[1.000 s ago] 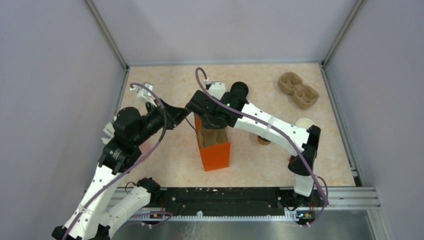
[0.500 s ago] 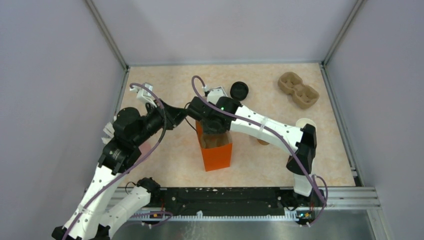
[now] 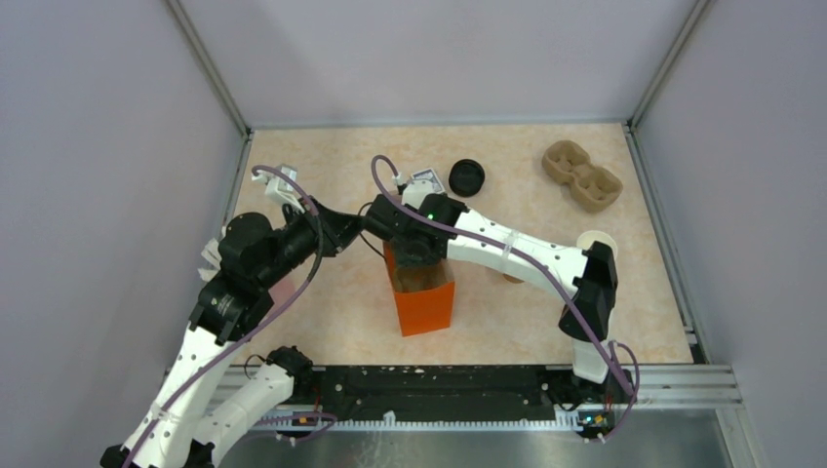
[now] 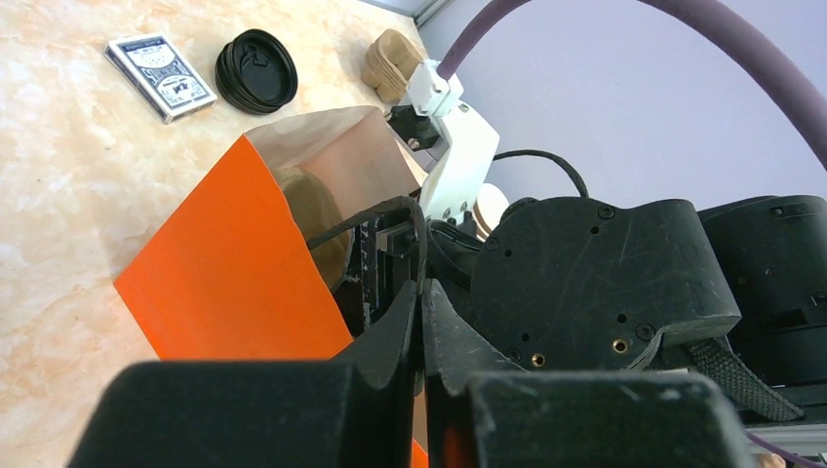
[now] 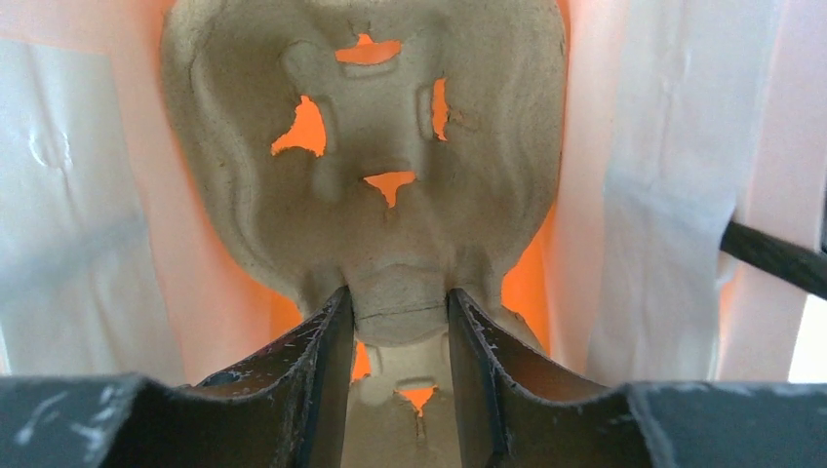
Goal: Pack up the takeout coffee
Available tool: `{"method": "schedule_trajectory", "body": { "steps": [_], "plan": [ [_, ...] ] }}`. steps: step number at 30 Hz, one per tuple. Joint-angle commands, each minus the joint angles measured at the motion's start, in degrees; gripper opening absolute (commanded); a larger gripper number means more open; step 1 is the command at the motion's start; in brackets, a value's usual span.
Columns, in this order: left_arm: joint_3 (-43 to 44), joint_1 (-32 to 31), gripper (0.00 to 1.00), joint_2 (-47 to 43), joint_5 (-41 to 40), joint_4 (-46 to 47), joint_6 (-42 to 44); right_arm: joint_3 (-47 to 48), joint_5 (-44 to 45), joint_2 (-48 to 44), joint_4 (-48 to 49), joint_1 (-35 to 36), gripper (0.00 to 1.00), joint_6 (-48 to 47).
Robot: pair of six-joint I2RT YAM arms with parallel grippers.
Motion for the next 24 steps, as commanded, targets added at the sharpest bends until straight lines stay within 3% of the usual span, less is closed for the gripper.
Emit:
{"method": "schedule_trajectory", "body": {
  "steps": [1, 3, 6, 8, 15, 24],
  "plan": [
    [-0.56, -0.07, 0.08, -0.39, 0.16, -0.28, 0.33, 1.35, 1.11, -1.95, 0.82, 0.89, 0.39, -0.82],
    [-0.59, -0.04, 0.1, -0.44, 0.26, -0.42, 0.25, 2.28, 1.82, -2.28, 1.05, 0.84, 0.42, -1.31],
    [-0.59, -0.04, 0.12, -0.42, 0.61, -0.58, 0.24, 3.55, 1.98, -2.81, 2.39, 0.89, 0.56, -2.83],
    [-0.59, -0.02, 0.14, -0.44, 0.67, -0.75, 0.31, 3.36, 2.27, -3.45, 3.98, 0.89, 0.58, -3.65],
    [-0.72, -0.04, 0.14, -0.44, 0.77, -0.9, 0.33, -2.23, 3.09, -6.64, 13.02, 0.98, 0.4, -7.69],
    [-0.54, -0.05, 0.14, -0.17, 0.21, -1.34, 0.96, -1.13, 6.13, -7.11, 12.5, 0.98, 0.39, -8.43]
  ]
}}
